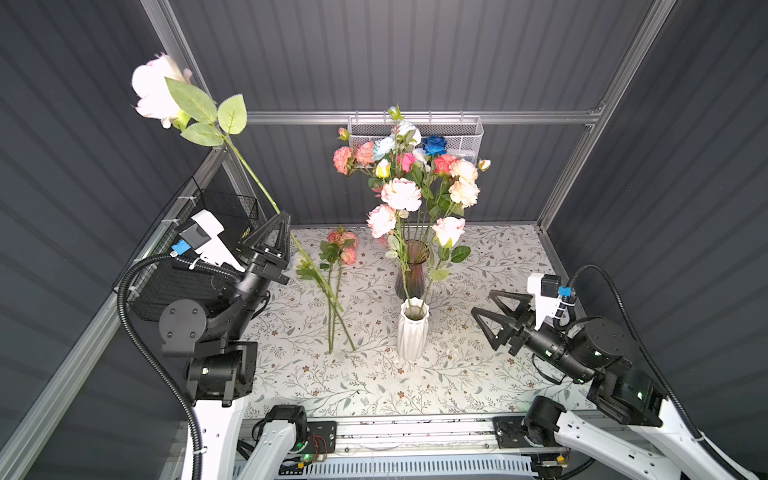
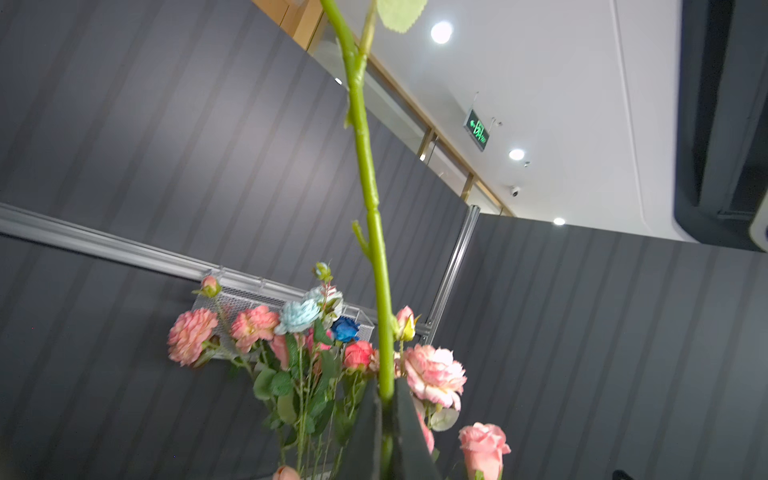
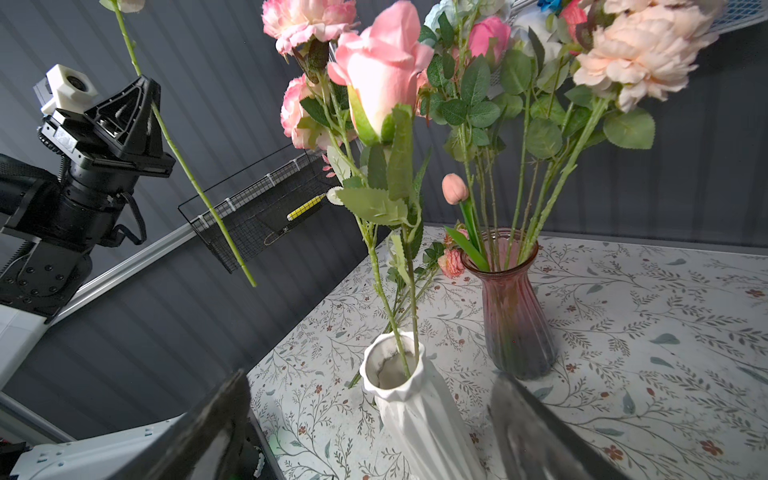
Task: Arrange the flowers into the vase
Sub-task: 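Lift the white rose high with the left gripper, then lower the white rose stem into the white vase with the left gripper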
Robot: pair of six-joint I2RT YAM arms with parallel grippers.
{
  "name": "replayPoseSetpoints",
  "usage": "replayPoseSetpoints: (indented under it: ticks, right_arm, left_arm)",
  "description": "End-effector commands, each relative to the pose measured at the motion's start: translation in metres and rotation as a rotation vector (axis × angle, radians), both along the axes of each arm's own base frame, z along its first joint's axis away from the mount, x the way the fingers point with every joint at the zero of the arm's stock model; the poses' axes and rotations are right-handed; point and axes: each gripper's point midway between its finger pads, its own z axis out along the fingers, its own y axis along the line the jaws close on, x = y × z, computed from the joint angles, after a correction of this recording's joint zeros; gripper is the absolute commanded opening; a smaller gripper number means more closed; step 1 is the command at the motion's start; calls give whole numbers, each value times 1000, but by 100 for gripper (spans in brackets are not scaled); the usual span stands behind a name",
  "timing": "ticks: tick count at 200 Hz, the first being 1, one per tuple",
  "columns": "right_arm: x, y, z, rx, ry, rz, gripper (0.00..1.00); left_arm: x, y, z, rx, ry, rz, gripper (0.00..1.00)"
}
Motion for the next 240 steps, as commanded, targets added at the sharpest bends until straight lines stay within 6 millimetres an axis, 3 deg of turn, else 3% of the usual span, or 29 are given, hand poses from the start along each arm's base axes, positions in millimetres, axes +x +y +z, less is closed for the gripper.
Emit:
replayPoseSetpoints:
  ticks: [1,29,64,107,146,173,240]
  right_arm:
    - [-2,0,18,42,-26,11,92]
    - [1,3,19,37,-24,12,92]
    - [4,6,18,30,-25,7,92]
    - [8,10,18,19,-32,7,92]
    - [7,10,18,9,-39,7,92]
    - [5,6,19,-1,-51,3,92]
    - [-4,-4,25,6,-86,3,92]
  left_arm:
    - [-19,-2,34,-81,-161,-93,0]
    - [-8,-4,40,-142,-184,-160,0]
    - [3,-14,32,-144,-169,-200,0]
    - [7,-94,-4,-9,-116,-300,0]
    - [7,-130,-16,45,-130,-300,0]
    - [8,-165,-32,115,-143,-294,0]
    - [30,-204,-74,211,-117,-227,0]
